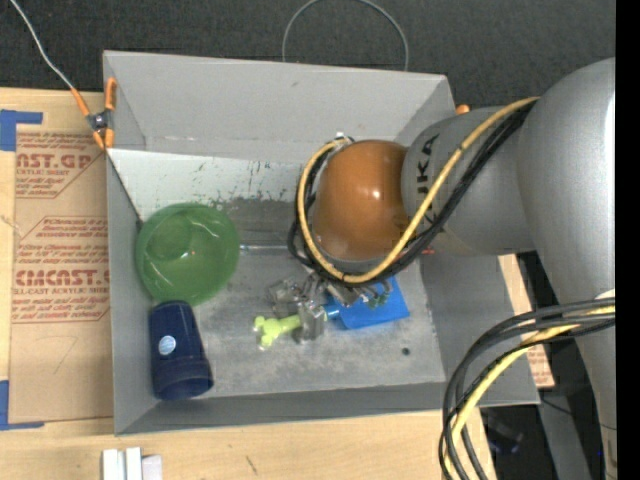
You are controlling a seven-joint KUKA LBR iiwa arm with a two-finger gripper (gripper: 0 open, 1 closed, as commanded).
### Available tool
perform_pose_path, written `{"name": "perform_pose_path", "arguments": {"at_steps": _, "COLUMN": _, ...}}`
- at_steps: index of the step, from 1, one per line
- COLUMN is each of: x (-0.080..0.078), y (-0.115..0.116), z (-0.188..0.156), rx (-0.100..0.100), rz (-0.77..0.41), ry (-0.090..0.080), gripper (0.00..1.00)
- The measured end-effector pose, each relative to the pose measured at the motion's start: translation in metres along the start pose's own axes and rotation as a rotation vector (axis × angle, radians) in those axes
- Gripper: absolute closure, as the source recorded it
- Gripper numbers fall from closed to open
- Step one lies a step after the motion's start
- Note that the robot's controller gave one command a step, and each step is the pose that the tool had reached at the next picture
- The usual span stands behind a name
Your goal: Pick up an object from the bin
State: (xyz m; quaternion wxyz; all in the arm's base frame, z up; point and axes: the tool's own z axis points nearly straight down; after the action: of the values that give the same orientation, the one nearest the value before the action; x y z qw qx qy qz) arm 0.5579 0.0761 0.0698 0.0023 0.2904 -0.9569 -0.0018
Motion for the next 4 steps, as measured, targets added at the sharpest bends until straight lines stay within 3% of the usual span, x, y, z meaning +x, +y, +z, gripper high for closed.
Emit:
{"name": "perform_pose_path", "arguments": {"at_steps": 3, "x": 0.004, "y": -0.013, "z": 0.0, "rx": -0.003, "rz": 0.023, "ry": -0.001, "gripper": 1.0}}
{"name": "perform_pose_path", "arguments": {"at_steps": 4, "x": 0.012, "y": -0.025, "z": 0.0, "rx": -0.003, "rz": 0.03, "ry": -0.003, "gripper": 0.0}}
